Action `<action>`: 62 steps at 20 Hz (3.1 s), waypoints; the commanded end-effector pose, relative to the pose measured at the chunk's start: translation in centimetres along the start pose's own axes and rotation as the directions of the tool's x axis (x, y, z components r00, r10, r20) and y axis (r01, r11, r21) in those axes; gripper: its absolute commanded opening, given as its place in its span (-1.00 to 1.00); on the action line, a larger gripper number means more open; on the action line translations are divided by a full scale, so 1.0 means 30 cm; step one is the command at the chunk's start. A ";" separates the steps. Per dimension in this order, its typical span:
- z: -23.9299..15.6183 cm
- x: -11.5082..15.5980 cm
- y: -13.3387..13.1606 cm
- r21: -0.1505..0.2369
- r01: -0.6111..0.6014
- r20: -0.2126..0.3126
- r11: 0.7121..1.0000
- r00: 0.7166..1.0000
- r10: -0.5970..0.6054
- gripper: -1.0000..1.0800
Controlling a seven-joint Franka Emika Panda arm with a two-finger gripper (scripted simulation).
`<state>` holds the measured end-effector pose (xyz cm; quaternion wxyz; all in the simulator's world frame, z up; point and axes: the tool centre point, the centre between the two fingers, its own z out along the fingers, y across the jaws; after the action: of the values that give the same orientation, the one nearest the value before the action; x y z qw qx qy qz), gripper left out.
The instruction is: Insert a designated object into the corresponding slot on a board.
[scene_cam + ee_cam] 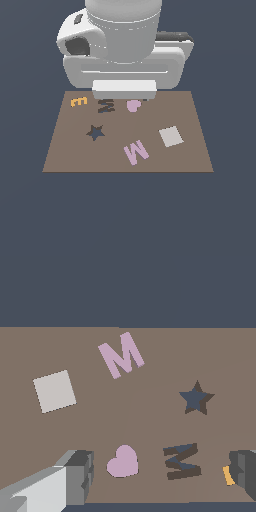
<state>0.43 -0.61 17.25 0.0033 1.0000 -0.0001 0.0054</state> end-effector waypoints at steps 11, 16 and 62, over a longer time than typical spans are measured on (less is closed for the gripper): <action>0.061 0.046 -0.004 0.002 0.069 0.001 0.998 0.998 -0.069 0.92; 0.136 0.102 -0.014 0.004 0.153 0.002 0.988 0.988 -0.153 0.92; 0.476 0.306 -0.102 0.010 0.458 0.006 0.889 0.889 -0.458 -1.00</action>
<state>9.76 2.36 3.07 0.0001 0.9719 0.2354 0.0004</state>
